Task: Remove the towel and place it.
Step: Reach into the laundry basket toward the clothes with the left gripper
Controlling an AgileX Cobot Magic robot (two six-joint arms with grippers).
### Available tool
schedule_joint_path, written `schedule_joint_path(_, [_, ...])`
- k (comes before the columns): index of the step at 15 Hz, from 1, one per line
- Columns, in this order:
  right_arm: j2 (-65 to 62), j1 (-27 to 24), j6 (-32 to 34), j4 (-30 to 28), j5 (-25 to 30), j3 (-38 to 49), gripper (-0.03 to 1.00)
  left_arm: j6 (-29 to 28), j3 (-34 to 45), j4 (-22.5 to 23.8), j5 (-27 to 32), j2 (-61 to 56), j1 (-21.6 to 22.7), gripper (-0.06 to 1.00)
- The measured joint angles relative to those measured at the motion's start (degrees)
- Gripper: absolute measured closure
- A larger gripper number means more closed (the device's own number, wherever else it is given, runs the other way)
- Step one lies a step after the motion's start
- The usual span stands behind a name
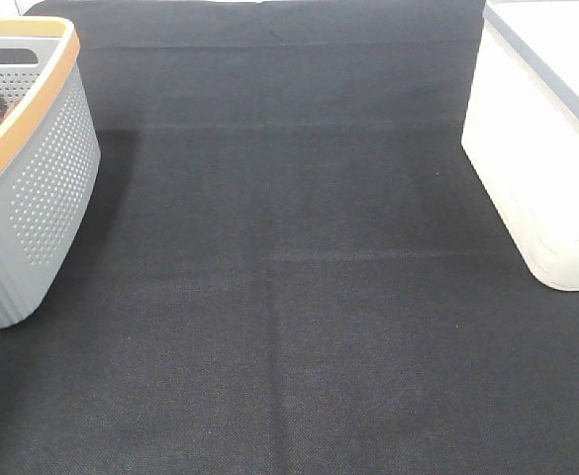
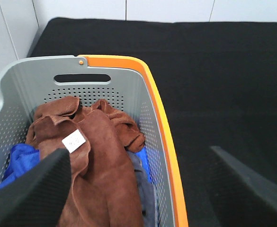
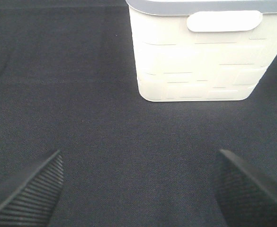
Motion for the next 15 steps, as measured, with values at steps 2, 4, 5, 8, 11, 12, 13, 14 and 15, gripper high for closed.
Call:
schedule_joint_path(2, [0.0,0.0,0.0,0.1,0.0,0.0,0.16,-0.2,-9.6,0.1,3.3,11.3,0.0,0.20])
schedule_joint_path(4, [0.0,0.0,0.0,0.1,0.0,0.0,0.16,-0.2,-15.1,0.6,7.0,18.4,0.0,0.20])
schedule_joint_path(5, [0.0,0.0,0.0,0.1,0.0,0.0,0.16,-1.1,-17.5,1.7,8.5,21.9,0.0,0.20])
schedule_joint_path(8, [0.0,0.0,0.0,0.1,0.0,0.0,0.16,-10.5,-22.6,8.6,10.6,30.1,0.5,0.20])
schedule_joint_path(11, [0.0,0.0,0.0,0.1,0.0,0.0,0.16,-17.8,-29.3,11.0,16.7,37.1,6.1,0.20])
schedule_joint_path(12, [0.0,0.0,0.0,0.1,0.0,0.0,0.16,-18.1,-31.3,11.0,19.2,38.7,7.8,0.20])
schedule_joint_path(13, [0.0,0.0,0.0,0.1,0.0,0.0,0.16,-18.3,-33.2,10.8,21.3,40.4,9.7,0.20])
schedule_joint_path(14, [0.0,0.0,0.0,0.1,0.0,0.0,0.16,-18.3,-35.5,10.0,23.0,42.3,11.6,0.20])
schedule_joint_path(15, [0.0,0.0,0.0,0.1,0.0,0.0,0.16,-18.3,-35.5,10.0,23.0,42.3,11.6,0.20])
